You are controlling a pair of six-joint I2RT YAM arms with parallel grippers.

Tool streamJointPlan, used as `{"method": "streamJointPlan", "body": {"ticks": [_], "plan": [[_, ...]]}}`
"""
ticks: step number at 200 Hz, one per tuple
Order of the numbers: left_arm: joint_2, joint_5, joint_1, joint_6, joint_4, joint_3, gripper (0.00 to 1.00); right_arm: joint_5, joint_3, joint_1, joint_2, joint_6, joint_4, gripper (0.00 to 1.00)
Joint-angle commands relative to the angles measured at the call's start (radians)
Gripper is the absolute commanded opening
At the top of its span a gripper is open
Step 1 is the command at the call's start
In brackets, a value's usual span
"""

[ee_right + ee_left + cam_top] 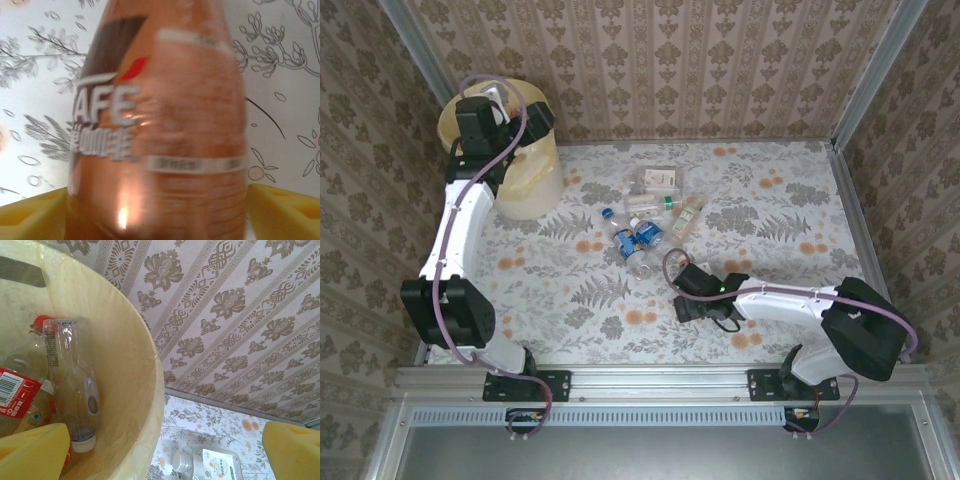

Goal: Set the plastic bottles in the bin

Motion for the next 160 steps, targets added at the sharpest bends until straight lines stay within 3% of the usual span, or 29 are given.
{"method": "streamJointPlan", "body": {"ticks": [1, 32, 50, 93, 133, 160], "plan": [[-0.010, -0.005, -0.015, -0.012, -0.010, 0.000, 1.00, -0.018, -0.034, -0.021, -0.022, 0.022, 0.035, 0.77], [-0.012, -0.004, -0.032, -0.009, -0.021, 0.009, 1.00, 0.015, -0.052, -0.030, -0.069, 0.015, 0.048, 0.69], [-0.012, -0.003, -0.045, -0.005, -0.028, 0.014, 1.00, 0.041, -0.061, -0.036, -0.081, 0.002, 0.072, 0.56], [-0.017, 0.051, -0.091, 0.020, -0.042, 0.039, 1.00, 0.093, -0.079, -0.062, -0.175, -0.070, 0.152, 0.49], [-0.016, 0.161, -0.190, 0.019, 0.000, 0.015, 1.00, 0.041, -0.187, -0.155, -0.326, -0.149, 0.559, 0.45], [0.004, 0.251, -0.283, -0.003, 0.037, -0.025, 1.00, -0.046, -0.204, -0.244, -0.331, -0.195, 0.834, 0.45]]}}
